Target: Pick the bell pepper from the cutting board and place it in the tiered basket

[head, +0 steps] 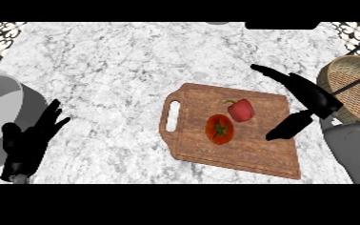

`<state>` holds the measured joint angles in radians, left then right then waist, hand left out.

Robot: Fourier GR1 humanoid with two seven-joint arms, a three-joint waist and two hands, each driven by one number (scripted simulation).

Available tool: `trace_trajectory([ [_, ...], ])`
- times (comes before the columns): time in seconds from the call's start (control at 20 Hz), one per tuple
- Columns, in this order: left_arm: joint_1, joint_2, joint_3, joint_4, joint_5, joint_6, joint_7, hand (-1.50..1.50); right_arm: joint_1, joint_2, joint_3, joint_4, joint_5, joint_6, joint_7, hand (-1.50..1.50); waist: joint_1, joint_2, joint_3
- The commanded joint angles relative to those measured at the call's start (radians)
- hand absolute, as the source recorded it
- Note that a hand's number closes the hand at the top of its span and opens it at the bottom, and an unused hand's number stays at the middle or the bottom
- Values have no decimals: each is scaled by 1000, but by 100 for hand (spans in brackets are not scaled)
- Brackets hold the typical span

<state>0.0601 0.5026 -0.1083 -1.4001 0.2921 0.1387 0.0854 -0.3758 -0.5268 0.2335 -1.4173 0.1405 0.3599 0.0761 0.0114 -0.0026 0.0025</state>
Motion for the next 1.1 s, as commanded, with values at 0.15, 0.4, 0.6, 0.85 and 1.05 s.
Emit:
trace_trajectory([
  [0.15, 19, -5, 54, 83, -1, -79, -55, 0, -114, 86, 21, -28, -13, 109, 261, -150, -4, 3, -3],
  [0.4, -10, -18, 74, 131, -6, -85, -36, 0, -95, 77, 37, -69, -38, 202, 402, -150, -12, 2, -3],
  [0.6, -36, -45, 67, 113, -39, -64, -5, 0, -135, 84, 20, -98, -20, 232, 513, -150, -12, 2, -3],
  [0.85, -3, -34, 90, 17, -46, -97, 46, 0, -71, 43, -55, -36, 64, 237, 384, -150, -8, 2, -2],
  [1.05, -5, -84, 89, 50, -102, -73, 16, 0, -96, 71, -86, 23, 53, 300, 376, -150, -7, 3, -2],
])
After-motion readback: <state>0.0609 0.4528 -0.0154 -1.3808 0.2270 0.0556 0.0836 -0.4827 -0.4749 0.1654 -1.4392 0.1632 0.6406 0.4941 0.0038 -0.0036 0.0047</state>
